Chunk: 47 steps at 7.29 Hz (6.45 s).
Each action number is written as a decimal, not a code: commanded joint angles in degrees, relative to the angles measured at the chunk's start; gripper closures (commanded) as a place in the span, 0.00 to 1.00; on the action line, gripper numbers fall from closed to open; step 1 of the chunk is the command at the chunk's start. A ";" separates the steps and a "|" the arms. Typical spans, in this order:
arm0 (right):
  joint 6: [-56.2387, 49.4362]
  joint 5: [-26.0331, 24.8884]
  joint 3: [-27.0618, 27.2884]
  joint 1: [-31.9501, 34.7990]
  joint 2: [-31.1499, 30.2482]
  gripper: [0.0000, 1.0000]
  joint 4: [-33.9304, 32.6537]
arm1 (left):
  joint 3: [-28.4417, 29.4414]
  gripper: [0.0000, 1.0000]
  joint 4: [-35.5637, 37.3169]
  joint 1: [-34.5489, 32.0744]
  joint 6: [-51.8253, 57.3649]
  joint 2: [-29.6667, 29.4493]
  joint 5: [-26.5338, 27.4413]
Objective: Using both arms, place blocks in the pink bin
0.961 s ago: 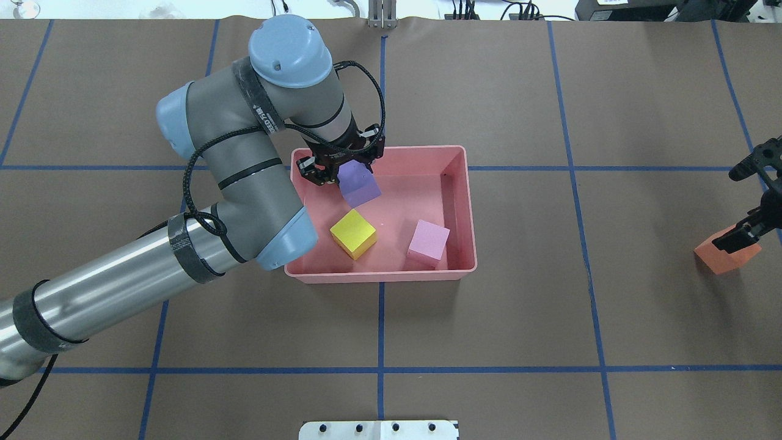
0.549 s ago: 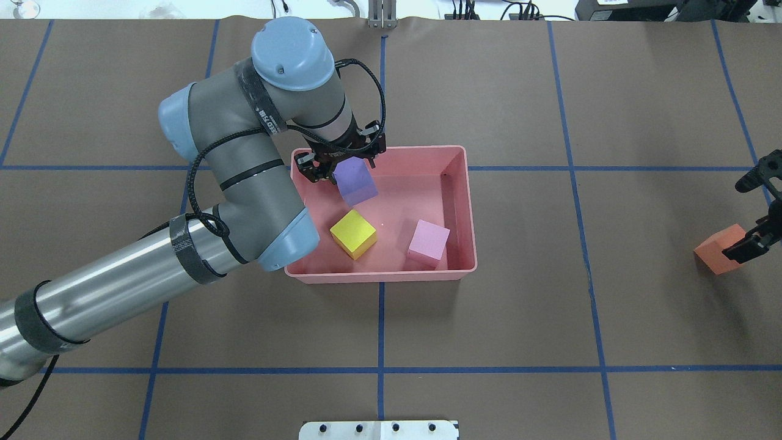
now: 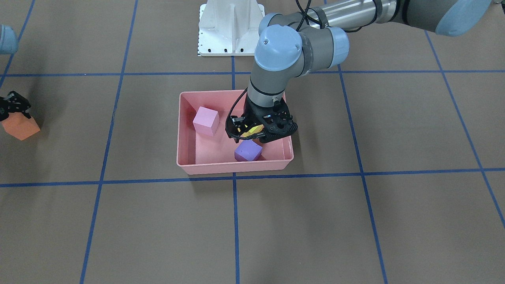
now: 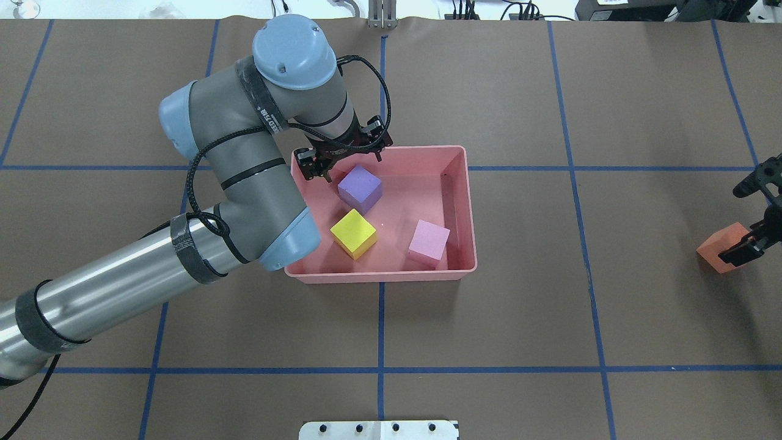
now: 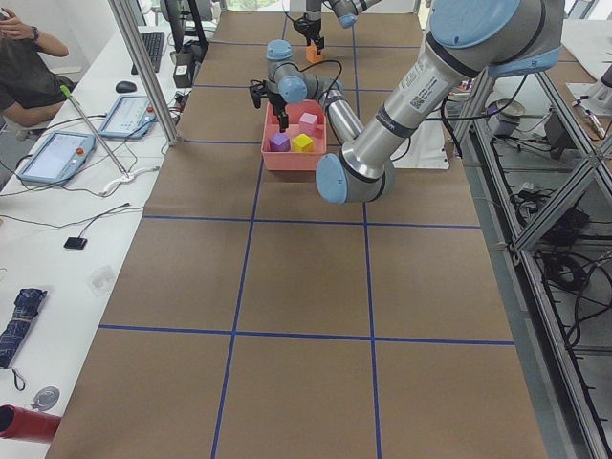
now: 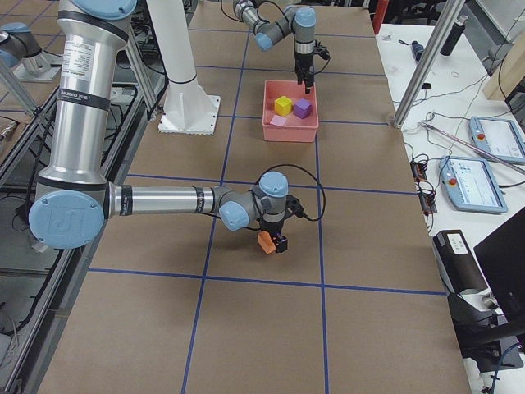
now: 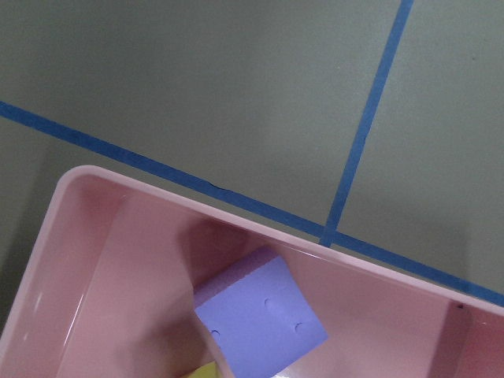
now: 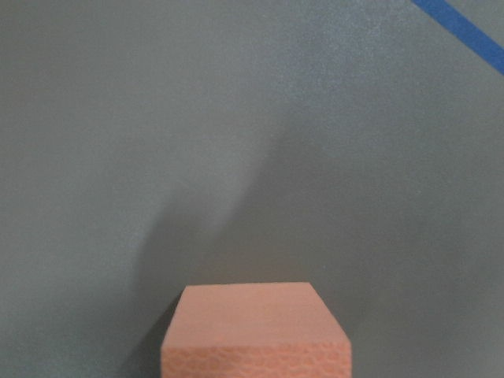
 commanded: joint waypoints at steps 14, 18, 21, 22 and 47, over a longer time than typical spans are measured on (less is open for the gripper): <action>71.64 -2.25 3.90 -17.76 47.10 1.00 -27.12 | -26.12 0.00 -0.32 -12.33 27.48 34.69 -7.32; 74.52 -6.93 0.02 -19.71 48.69 0.54 -26.77 | -25.24 0.00 -0.23 -12.33 27.57 34.87 -7.32; 74.28 -7.11 -1.76 -19.54 50.02 0.00 -26.06 | -25.24 0.00 -0.32 -12.68 27.92 35.04 -7.32; 74.19 -6.85 0.95 -18.92 48.10 0.00 -26.15 | -25.68 0.00 -0.32 -13.47 30.88 36.35 -7.32; 2.47 10.64 3.62 26.78 3.88 0.00 -25.80 | -13.29 0.00 12.34 -53.03 86.46 53.06 -20.77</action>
